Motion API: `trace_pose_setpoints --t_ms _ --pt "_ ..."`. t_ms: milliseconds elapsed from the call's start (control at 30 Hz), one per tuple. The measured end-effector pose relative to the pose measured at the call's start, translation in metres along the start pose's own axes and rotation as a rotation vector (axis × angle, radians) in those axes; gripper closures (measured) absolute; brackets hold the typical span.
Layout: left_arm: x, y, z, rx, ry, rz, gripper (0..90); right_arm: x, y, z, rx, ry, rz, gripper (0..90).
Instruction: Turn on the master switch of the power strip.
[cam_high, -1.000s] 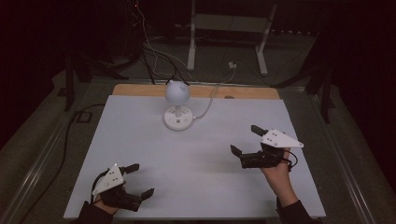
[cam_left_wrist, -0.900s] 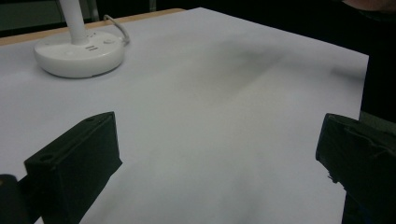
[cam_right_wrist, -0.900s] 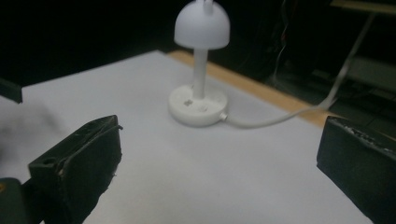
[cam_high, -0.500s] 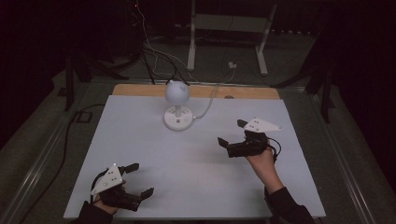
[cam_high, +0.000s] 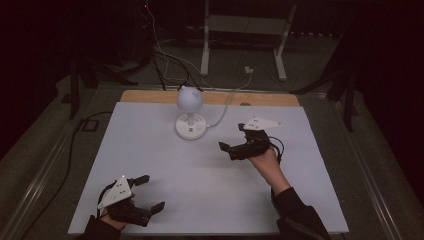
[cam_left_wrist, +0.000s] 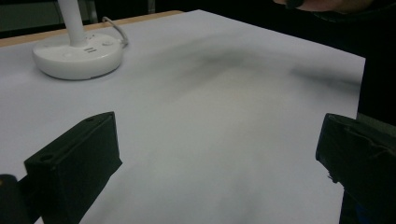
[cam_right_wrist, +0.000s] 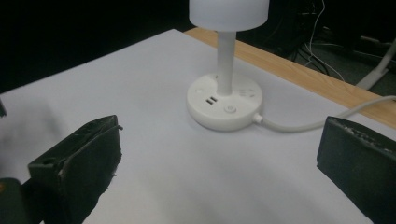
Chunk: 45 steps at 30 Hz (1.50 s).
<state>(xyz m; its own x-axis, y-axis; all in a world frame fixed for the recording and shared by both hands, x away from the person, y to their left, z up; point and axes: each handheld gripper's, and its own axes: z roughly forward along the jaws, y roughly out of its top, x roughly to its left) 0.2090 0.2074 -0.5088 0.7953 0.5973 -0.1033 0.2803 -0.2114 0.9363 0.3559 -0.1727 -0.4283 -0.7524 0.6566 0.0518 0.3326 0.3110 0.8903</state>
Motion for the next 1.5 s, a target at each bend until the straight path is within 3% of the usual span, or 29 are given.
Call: trace_pose_setpoints --t_ms 167,767,1033,1400,1500 --pt "0.000 0.000 0.000 0.000 -0.003 0.001 0.2 -0.001 0.004 0.010 -0.005 0.006 -0.010 0.0" --pt "0.000 0.000 0.000 0.005 -0.007 0.007 0.2 -0.001 0.013 0.066 0.054 0.067 -0.060 1.5" --pt "0.000 0.000 0.000 0.002 -0.007 0.006 0.2 0.000 0.009 0.087 0.067 0.060 -0.081 2.3" --pt "0.000 0.000 0.000 -0.001 -0.010 0.004 0.2 0.001 0.006 0.108 0.068 0.038 -0.088 15.3" --pt "0.000 0.000 0.000 0.001 -0.010 0.005 0.2 -0.001 0.005 0.114 0.083 0.006 -0.091 21.7"
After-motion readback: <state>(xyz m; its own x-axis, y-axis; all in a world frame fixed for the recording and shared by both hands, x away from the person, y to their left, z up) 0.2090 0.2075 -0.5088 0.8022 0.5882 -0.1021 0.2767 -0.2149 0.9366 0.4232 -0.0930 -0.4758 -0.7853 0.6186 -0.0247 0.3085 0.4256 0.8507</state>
